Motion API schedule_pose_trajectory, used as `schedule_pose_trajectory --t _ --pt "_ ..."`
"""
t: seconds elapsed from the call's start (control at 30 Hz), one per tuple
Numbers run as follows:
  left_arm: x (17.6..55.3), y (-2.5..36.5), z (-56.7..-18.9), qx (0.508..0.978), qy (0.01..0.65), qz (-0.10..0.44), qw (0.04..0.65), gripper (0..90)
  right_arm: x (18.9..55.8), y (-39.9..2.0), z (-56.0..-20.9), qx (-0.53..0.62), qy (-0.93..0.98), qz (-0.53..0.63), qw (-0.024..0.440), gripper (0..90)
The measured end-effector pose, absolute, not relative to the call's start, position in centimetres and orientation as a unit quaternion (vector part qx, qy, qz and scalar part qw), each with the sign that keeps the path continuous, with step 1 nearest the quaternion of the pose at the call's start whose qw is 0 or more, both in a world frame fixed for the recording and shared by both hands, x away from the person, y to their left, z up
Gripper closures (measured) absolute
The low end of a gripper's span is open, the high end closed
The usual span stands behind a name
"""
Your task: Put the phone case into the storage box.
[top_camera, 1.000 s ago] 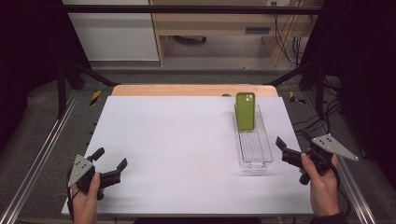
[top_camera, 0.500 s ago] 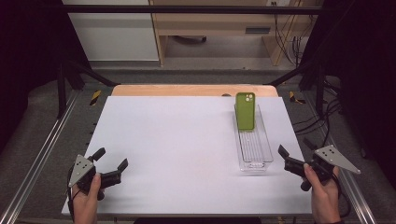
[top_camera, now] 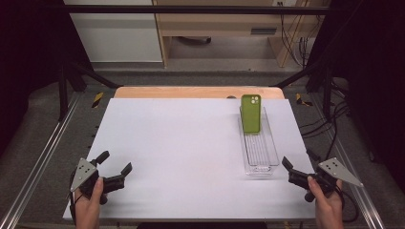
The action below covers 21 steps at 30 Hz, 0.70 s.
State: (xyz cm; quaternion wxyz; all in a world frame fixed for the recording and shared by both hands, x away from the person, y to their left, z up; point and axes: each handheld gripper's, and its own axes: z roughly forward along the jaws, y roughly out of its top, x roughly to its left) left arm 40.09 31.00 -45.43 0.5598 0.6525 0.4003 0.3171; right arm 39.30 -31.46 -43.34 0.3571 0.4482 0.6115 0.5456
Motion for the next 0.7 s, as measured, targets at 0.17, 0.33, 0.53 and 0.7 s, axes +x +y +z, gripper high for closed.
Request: schedule_pose_trajectory --t 0.17,0.33,0.53,0.7 --pt "40.1 30.9 -45.4 0.653 0.398 0.316 0.562 2.0 39.1 -31.3 -44.0 0.443 0.615 0.546 0.356 5.0" --pt "40.1 30.9 -45.4 0.654 0.395 0.316 0.563 2.1 38.9 -31.0 -44.7 0.441 0.615 0.546 0.358 5.0" --pt "40.1 30.9 -45.4 0.654 0.394 0.315 0.564 2.1 38.7 -30.8 -45.3 0.437 0.616 0.546 0.362 4.9" --pt "40.1 30.9 -45.4 0.654 0.392 0.316 0.565 2.1 38.7 -30.6 -45.7 0.435 0.616 0.549 0.36 4.9"
